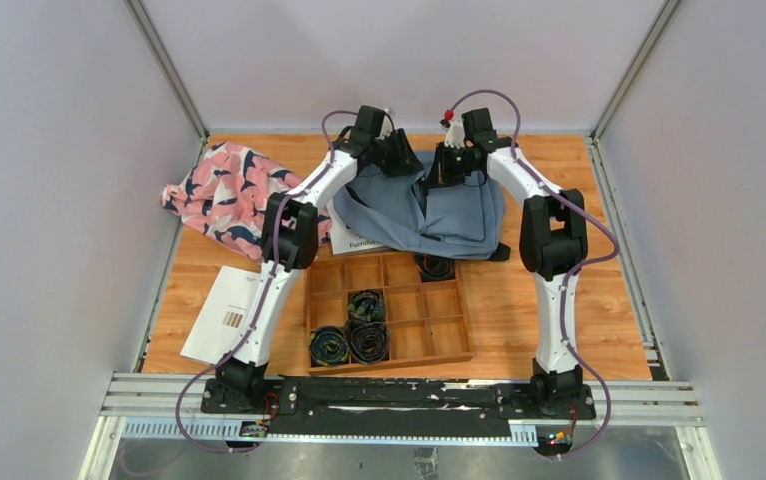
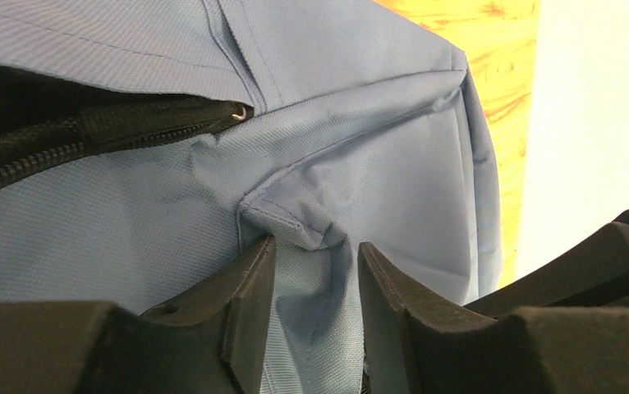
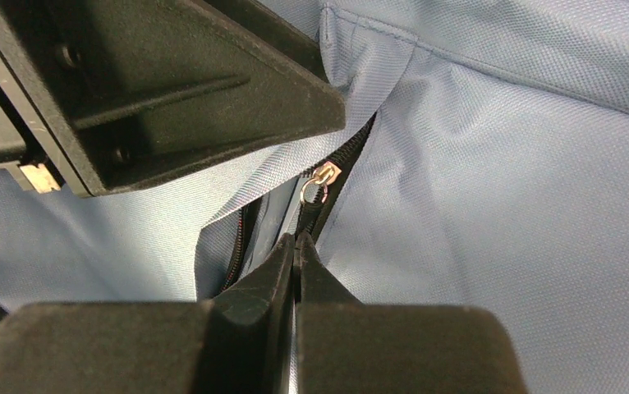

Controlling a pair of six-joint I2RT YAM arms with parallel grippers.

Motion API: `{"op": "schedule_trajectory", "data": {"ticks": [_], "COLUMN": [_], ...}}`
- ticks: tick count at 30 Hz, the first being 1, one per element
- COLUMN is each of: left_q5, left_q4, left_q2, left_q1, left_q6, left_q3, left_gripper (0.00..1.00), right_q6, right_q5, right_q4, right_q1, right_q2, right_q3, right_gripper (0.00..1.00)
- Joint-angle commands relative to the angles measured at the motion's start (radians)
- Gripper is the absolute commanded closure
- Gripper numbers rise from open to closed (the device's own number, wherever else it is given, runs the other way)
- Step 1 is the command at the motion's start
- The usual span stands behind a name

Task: Pack the student bag
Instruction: Zip the student bag at the center of the board.

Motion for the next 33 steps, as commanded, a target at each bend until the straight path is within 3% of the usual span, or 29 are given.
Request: {"op": "schedule_trajectory", "data": {"ticks": [1,5,10,21,33], "left_q5": [0.031,0.043,0.034,-0.01,-0.054], "left_q4": [0.03,0.034,0.056,0.286,0.268], "left_q2": [0.03,0.029,0.01,-0.09,-0.086], "left_q1": [-0.029,-0.035,-0.034,-0.006,0.005], "left_q6": [0.001,0.003,-0.006,-0.195,-0.212], "left_q3": [0.033,0.032,0.017,-0.123,-0.097], "left_gripper": [0.59,0.67,1.0,1.0,1.0], "right_q6": [-0.01,-0.009,-0.009,-0.017,-0.027], "right_q5": [-0.032,-0.032,-0.03,0.002,0.024], "right_q4": [-0.047,-0.047,-0.048,-0.131,-0.151], "right_q1": [0.018,0.018,0.018,0.023,0.04], "right_q2": [0.02,0.017,0.003,-0.072,-0.17], "right_q3": [0.033,0.027,0.009,-0.066,-0.112], "right_gripper": [1.0,1.0,1.0,1.0,1.0]}}
